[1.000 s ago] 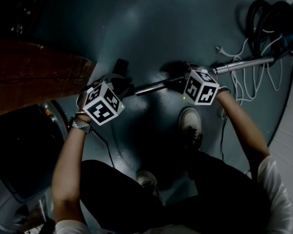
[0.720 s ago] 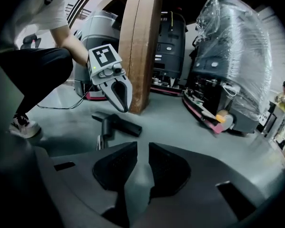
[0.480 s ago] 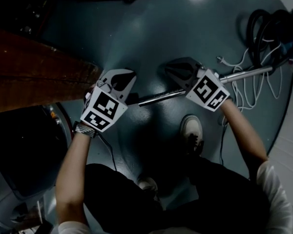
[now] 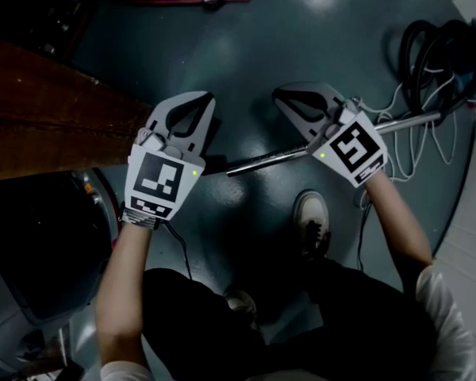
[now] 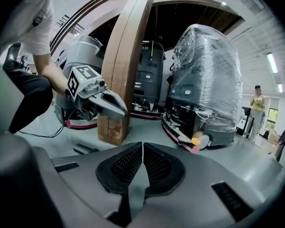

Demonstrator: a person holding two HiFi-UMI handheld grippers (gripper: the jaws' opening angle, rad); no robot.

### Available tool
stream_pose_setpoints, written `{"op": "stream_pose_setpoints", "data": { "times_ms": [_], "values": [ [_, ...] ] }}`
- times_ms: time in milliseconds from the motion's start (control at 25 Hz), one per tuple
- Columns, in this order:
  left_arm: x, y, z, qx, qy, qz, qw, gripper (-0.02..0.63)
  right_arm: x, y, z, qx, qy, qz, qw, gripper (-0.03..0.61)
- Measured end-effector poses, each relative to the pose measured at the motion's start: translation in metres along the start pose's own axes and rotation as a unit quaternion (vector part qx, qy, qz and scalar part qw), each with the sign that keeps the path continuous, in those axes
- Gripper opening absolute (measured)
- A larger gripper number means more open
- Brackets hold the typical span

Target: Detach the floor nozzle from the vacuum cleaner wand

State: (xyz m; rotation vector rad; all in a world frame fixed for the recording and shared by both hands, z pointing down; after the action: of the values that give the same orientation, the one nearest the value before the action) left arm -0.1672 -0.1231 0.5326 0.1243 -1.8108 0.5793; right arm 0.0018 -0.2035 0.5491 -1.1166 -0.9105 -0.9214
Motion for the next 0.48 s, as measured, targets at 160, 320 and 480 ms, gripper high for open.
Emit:
{"op": "stream_pose_setpoints", "data": {
  "times_ms": [160,320,480],
  "values": [
    [-0.022,0.009,0.004,-0.02,-0.009,-0.044,0.9988,0.002,-0.023,0.001,0.003,0.001,0.005,-0.032,0.999,0.034],
    [-0.039,0.021,0.004,-0.019,-0.013,-0.088,0.9958,0.002,-0.044,0.001,0.005,0.001,0.012,-0.057,0.998,0.034],
    [-0.052,0.032,0.016,-0.063,-0.008,-0.095,0.9935,0.002,-0.062,0.004,-0.001,0.018,0.006,-0.078,0.997,0.032]
  ]
}}
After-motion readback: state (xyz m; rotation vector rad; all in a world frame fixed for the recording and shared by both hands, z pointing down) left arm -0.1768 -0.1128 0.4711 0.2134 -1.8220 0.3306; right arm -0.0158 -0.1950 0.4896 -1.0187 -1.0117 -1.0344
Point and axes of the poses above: the fingertips, and each gripper's own axes: y backward along the fingers, z to its left, x out of its underside, the point moved 7 cm from there along y, backward along the fingers, and after that the axes turned 4 degrees about -z, right-handed, at the moved point
